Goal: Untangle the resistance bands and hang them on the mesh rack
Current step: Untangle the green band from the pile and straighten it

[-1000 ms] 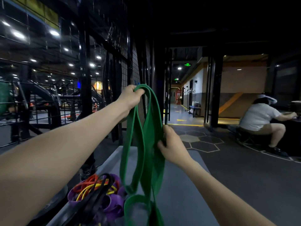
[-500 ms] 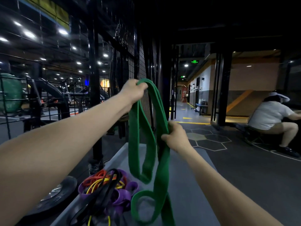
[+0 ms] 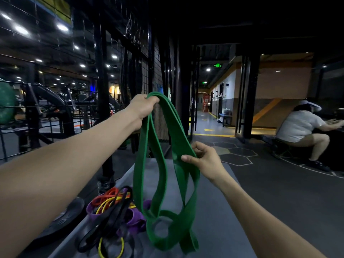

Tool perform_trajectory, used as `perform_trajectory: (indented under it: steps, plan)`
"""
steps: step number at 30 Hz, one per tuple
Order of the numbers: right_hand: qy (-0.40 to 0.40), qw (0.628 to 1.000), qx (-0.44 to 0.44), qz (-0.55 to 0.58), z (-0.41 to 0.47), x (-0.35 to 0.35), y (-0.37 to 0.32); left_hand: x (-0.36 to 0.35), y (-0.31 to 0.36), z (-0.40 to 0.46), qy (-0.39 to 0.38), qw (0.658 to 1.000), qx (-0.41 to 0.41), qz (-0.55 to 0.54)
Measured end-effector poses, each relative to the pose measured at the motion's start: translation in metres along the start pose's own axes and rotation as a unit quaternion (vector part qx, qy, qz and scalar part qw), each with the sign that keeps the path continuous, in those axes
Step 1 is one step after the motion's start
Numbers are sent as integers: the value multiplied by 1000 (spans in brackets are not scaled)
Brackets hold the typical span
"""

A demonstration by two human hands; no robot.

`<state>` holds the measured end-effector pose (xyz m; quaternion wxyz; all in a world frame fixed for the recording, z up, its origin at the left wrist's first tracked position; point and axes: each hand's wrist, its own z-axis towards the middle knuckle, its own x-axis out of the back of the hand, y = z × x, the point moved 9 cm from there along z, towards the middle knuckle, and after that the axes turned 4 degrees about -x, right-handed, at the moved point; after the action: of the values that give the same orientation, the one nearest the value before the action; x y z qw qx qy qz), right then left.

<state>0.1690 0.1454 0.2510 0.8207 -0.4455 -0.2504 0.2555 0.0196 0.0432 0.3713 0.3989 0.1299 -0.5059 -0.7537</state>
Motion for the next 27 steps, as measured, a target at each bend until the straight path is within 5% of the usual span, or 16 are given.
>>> perform_trajectory:
  steps: [9,14,21,27]
  plan:
    - [-105,959,-136,223,-14,-24,35,-4,-6,0,4,1000,9,3]
    - [-157,942,-160,248,-20,-32,35,-8,-8,1,-2,1000,10,13]
    - [-38,962,-153,223,-3,2,37,5,-20,-2,-13,1000,9,27]
    - [143,987,-66,-36,19,79,-35,2,-40,-11,-62,997,-5,35]
